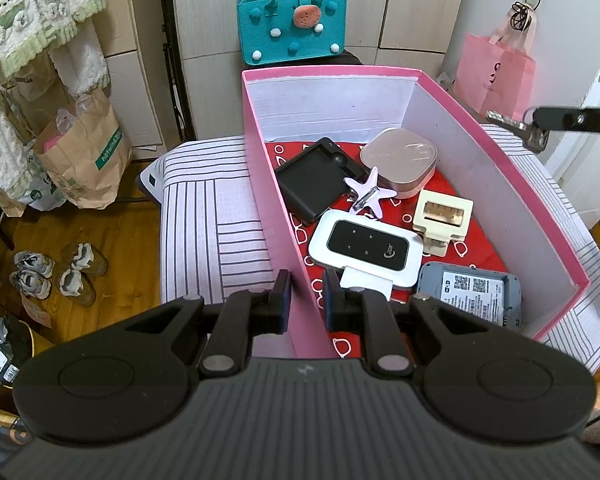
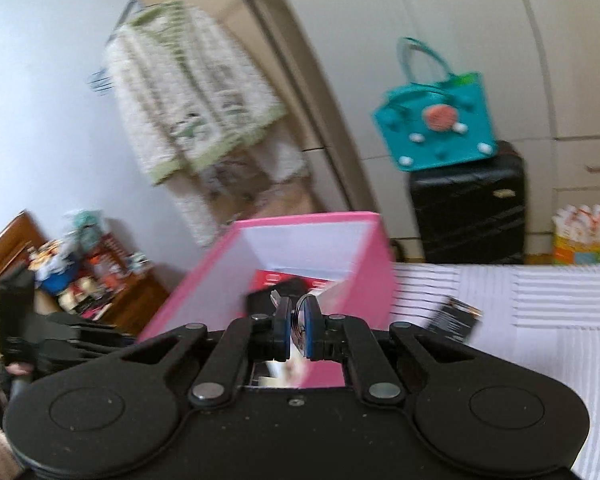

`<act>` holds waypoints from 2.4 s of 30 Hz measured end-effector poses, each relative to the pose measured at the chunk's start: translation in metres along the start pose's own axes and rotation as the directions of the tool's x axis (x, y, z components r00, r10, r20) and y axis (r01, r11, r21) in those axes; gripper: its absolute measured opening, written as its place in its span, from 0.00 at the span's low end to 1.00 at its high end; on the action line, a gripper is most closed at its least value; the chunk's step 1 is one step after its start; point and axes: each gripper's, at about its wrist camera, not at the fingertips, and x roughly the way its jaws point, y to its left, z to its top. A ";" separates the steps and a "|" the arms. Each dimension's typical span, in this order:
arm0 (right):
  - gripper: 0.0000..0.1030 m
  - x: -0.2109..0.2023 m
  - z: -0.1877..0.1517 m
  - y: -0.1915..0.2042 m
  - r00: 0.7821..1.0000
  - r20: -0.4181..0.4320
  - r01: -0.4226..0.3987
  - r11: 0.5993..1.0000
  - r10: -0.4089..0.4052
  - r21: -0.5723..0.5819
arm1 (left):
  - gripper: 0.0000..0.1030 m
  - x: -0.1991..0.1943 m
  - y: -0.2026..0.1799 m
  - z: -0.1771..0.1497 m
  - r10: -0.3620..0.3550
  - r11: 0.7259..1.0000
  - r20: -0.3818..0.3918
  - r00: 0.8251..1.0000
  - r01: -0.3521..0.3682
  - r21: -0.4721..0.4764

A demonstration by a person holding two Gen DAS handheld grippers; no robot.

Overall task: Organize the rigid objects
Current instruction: 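Carry the keys into the pink box and release them, then grasp the yellow starfish with the right gripper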

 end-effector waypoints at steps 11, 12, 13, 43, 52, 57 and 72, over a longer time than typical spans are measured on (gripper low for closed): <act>0.09 0.070 -0.026 0.042 0.941 -0.293 -0.177 0.984 0.172 0.008 | 0.14 0.000 0.000 0.000 0.000 1.000 -0.001 1.000 0.000 -0.001; 0.09 0.076 -0.031 0.044 0.930 -0.317 -0.190 0.982 0.187 0.022 | 0.14 0.000 0.000 0.000 0.000 1.000 -0.002 1.000 0.000 -0.002; 0.09 0.081 -0.033 0.045 0.920 -0.336 -0.200 0.979 0.201 0.037 | 0.14 0.000 -0.001 0.000 0.000 1.000 -0.003 1.000 0.000 0.000; 0.27 0.012 -0.060 -0.031 0.930 -0.142 0.327 0.940 -0.339 -0.101 | 0.14 -0.004 -0.005 -0.001 0.000 0.999 0.005 1.000 0.000 0.047; 0.44 0.041 -0.072 -0.028 0.930 -0.170 0.287 0.932 -0.326 -0.222 | 0.14 -0.003 -0.012 -0.002 0.035 0.996 0.007 0.999 -0.035 0.086; 0.52 0.064 -0.071 -0.036 0.913 -0.172 0.321 0.911 -0.371 -0.259 | 0.14 -0.003 -0.014 -0.001 0.046 0.994 -0.004 0.999 -0.045 0.104; 0.41 0.082 -0.066 -0.042 0.887 -0.173 0.370 0.884 -0.428 -0.286 | 0.13 0.003 -0.019 0.018 0.066 0.984 -0.140 0.988 -0.041 0.172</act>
